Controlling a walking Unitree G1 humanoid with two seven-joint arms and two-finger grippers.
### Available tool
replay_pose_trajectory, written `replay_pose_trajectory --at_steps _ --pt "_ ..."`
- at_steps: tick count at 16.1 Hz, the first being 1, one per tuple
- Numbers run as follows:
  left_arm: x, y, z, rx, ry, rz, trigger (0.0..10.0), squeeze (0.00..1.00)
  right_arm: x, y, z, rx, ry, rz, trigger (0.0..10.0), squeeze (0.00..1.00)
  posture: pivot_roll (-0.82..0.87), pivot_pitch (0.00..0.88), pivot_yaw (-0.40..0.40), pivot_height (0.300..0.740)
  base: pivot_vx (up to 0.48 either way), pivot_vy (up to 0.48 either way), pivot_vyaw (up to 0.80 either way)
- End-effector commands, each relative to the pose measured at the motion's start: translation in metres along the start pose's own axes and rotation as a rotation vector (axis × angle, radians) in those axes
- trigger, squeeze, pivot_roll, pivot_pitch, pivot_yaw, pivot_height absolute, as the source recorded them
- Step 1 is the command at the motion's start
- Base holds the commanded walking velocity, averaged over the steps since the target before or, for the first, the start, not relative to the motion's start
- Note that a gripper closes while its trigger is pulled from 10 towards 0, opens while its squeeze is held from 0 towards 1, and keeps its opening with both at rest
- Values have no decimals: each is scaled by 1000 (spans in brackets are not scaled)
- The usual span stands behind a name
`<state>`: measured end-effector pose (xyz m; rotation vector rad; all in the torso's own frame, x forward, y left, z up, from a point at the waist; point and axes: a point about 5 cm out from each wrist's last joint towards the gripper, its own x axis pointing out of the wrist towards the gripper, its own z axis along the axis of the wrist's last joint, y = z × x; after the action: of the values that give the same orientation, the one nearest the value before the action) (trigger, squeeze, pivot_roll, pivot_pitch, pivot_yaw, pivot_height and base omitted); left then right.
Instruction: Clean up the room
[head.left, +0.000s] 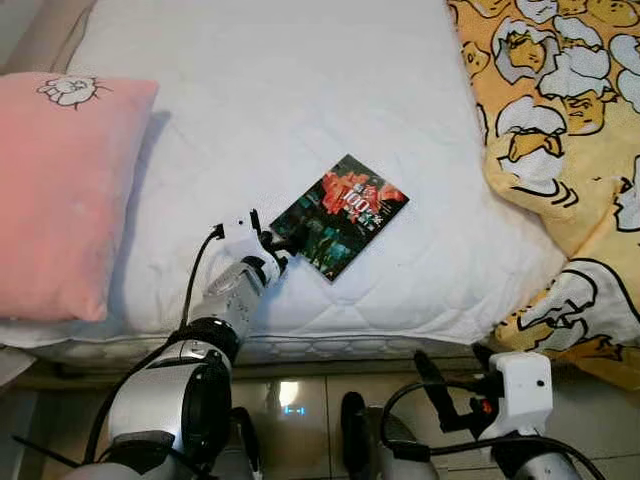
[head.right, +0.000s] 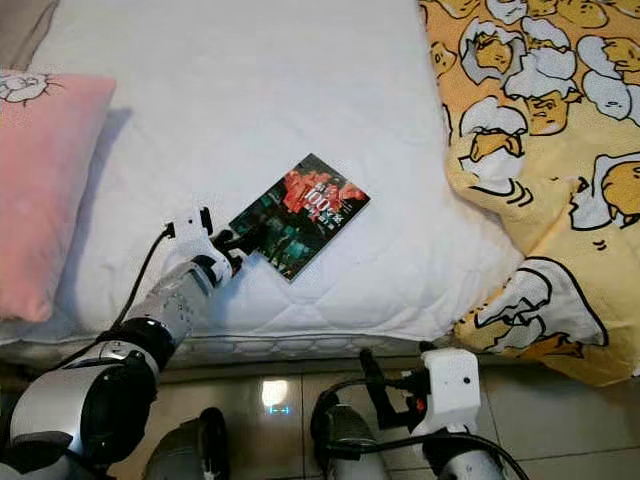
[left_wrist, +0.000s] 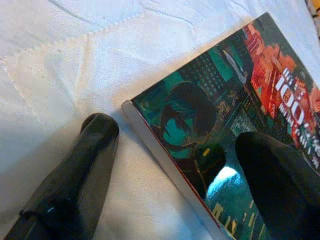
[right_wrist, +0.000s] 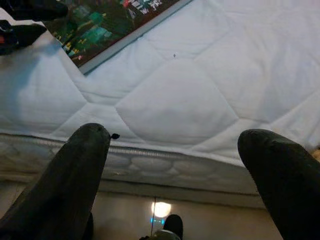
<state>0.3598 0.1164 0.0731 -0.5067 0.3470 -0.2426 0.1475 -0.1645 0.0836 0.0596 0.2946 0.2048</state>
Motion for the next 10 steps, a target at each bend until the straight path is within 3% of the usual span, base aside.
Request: replay_pose_trajectory --at_steps 1,3,5,6,9,10 --pt "-2 -10 -29 -56 103 -46 0 0 -3 -1 -3 15 23 -14 10000 0 -266 286 -54 740 0 0 0" --pt "-1 -19 -37 -6 138 -96 0 0 -2 0 -4 21 22 -19 10000 0 -261 274 -42 740 0 0 0" --pt "1 -31 -45 117 191 -130 0 0 1 3 -7 29 22 -21 10000 0 -266 265 -27 740 0 0 0" --pt "2 -34 -45 140 200 -141 0 0 1 4 -7 30 22 -21 10000 0 -267 264 -24 740 0 0 0" --pt "7 -49 -43 159 210 -168 0 0 4 4 -8 36 16 -29 10000 0 -267 249 -5 740 0 0 0" --pt "7 -50 -43 94 196 -161 0 0 6 2 -8 37 12 -37 10000 0 -264 238 2 740 0 0 0"
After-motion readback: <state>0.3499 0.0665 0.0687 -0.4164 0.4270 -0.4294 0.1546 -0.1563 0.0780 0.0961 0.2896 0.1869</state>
